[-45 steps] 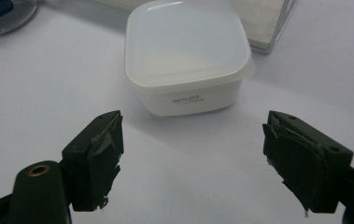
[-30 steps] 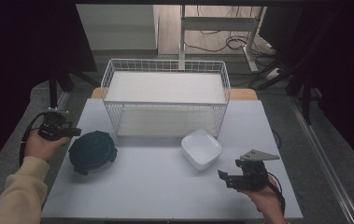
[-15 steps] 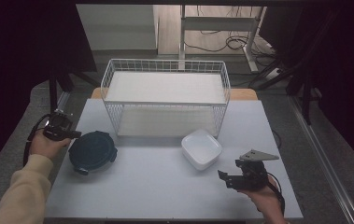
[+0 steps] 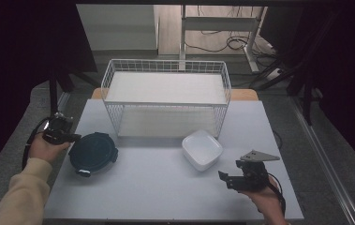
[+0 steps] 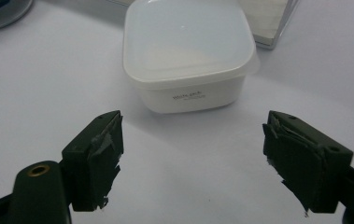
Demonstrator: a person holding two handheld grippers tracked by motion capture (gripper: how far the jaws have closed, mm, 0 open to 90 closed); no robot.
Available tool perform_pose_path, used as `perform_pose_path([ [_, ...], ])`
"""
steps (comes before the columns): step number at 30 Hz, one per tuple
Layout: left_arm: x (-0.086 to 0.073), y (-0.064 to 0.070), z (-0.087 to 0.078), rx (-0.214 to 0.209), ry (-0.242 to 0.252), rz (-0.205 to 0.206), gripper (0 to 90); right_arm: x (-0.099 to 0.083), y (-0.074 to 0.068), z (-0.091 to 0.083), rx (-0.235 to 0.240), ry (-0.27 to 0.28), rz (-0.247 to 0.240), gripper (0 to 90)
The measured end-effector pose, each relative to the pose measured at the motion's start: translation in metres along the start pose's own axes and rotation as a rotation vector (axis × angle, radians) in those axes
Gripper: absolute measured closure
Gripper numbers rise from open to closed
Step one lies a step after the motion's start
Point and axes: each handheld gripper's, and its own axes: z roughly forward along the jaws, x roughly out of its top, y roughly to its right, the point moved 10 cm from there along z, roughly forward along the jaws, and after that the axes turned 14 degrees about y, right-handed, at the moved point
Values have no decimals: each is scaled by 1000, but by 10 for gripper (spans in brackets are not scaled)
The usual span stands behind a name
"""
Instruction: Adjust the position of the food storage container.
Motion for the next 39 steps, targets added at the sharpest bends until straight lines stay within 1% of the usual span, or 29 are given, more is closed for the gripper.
perform_pose_path([
  [2, -3, 2, -1, -5, 2, -2, 900, 0, 0, 0, 1, 0, 0, 199],
  [3, -5, 3, -3, -2, 9, -3, 900, -1, 0, 1, -2, -2, 2, 199],
  [7, -7, 6, -5, 7, 10, 9, 900, -1, 1, 1, -5, -3, 2, 199],
  [14, -8, 12, -5, 1, 9, 18, 900, -1, 0, 2, 0, -4, 0, 199],
  [18, -7, 17, -4, -6, 10, 26, 900, -2, 0, 2, -1, -6, 0, 199],
  [21, -6, 25, -3, -23, 19, 30, 900, -2, 0, 2, -2, -6, 0, 200],
  [22, -6, 25, -3, -23, 19, 30, 900, -2, 0, 2, -2, -6, 0, 200],
  [23, -6, 29, -2, -32, 23, 33, 900, -2, 0, 2, -4, -7, 1, 199],
  [26, -6, 33, -2, -38, 27, 38, 900, -2, 0, 2, -3, -6, 1, 199],
  [28, -7, 38, -2, -52, 32, 39, 900, -1, 1, 2, -5, -4, 1, 200],
  [30, -7, 40, -3, -54, 32, 41, 900, -1, 1, 1, -6, -4, 4, 200],
  [39, -10, 54, -3, -89, 49, 33, 900, 1, 0, 0, -1, 2, 5, 199],
])
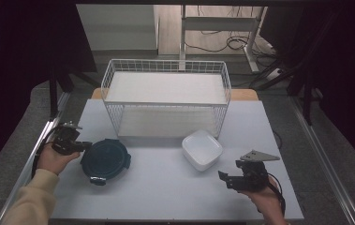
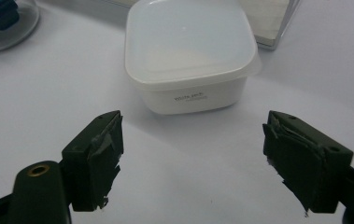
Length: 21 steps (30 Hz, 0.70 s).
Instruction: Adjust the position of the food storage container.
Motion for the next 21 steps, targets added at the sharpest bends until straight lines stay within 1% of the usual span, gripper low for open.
perform_pose_path([
  [2, 0, 1, 0, -2, -1, 2, 900, 0, -1, 0, 5, 1, 4, 200],
  [3, 0, 3, 0, -5, -3, 5, 900, 1, -2, 0, 16, 6, 10, 200],
  [5, 0, 9, 1, -13, -6, 14, 900, 1, -2, 0, 14, 5, 8, 199],
  [9, 0, 19, 2, -19, -3, 18, 900, 0, -2, 0, 15, 2, 9, 199],
  [12, -1, 26, 3, -36, 1, 20, 900, 0, -2, 1, 18, 3, 2, 199],
  [13, -1, 26, 3, -36, 1, 20, 900, 0, -2, 1, 18, 3, 2, 199],
  [14, -1, 31, 3, -46, -1, 21, 900, 0, -3, 1, 18, 2, 2, 199],
  [15, -1, 31, 3, -46, -1, 21, 900, 0, -3, 1, 18, 2, 2, 199],
  [17, -1, 38, 4, -57, -3, 28, 900, 0, -3, 1, 18, 0, 0, 199],
  [21, -2, 47, 4, -69, -3, 34, 900, 0, -3, 1, 16, -1, 1, 200],
])
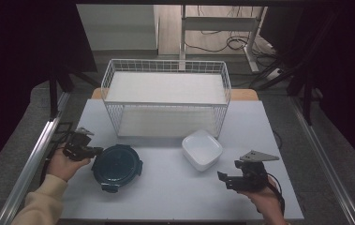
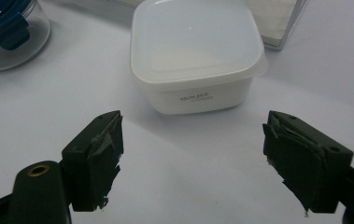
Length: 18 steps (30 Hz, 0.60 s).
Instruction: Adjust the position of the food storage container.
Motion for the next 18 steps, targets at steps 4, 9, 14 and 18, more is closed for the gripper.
perform_pose_path([
  [4, -1, 11, 1, -10, 0, 5, 900, 0, 0, 0, 1, -2, 0, 199],
  [9, -2, 27, 3, -39, 1, 8, 900, 0, -1, 0, 1, 0, -2, 200],
  [14, -4, 40, 3, -67, -4, -2, 900, 0, -1, 0, 1, 1, -2, 199],
  [18, -5, 47, 3, -70, 0, -1, 900, 0, -1, 1, 2, -4, -6, 200],
])
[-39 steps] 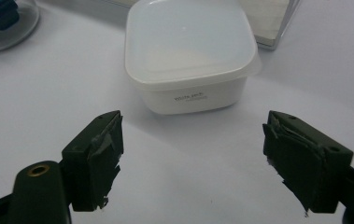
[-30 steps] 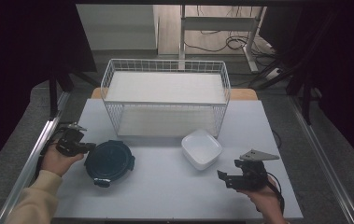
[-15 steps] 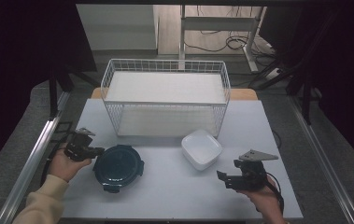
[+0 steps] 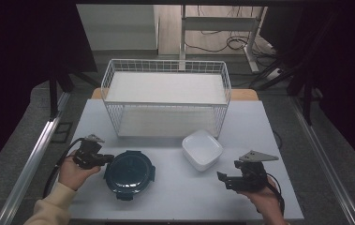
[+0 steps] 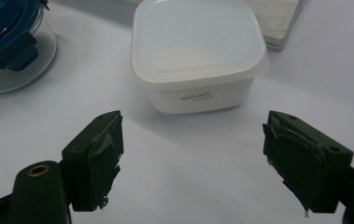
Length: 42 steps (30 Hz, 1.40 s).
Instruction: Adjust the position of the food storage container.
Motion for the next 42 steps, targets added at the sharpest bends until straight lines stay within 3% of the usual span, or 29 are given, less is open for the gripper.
perform_pose_path([
  [14, 2, 29, 9, -73, 11, 3, 900, -2, -2, 2, 0, -9, 0, 200],
  [21, 3, 51, 17, -141, 26, -14, 900, -2, -2, 2, 0, -9, 0, 200],
  [32, 3, 57, 20, -168, 43, -20, 900, -2, -2, 2, 1, -10, -1, 200],
  [34, 7, 56, 17, -170, 68, -25, 900, -1, -1, 1, -2, -4, -2, 200],
  [35, 15, 53, 11, -153, 106, -36, 900, 0, -1, 0, -2, -1, -2, 200],
  [36, 15, 53, 11, -153, 106, -36, 900, 0, -1, 0, -2, -1, -2, 200],
  [37, 22, 48, 0, -123, 135, -30, 900, 1, 0, -1, -3, 5, 0, 199],
  [38, 22, 48, 0, -123, 135, -30, 900, 1, 0, -1, -3, 7, 4, 199],
  [39, 31, 48, -12, -111, 179, -44, 894, 1, 1, -1, -5, 8, 2, 199],
  [42, 37, 49, -24, -100, 212, -56, 849, 0, 2, -1, -7, 7, 10, 200],
])
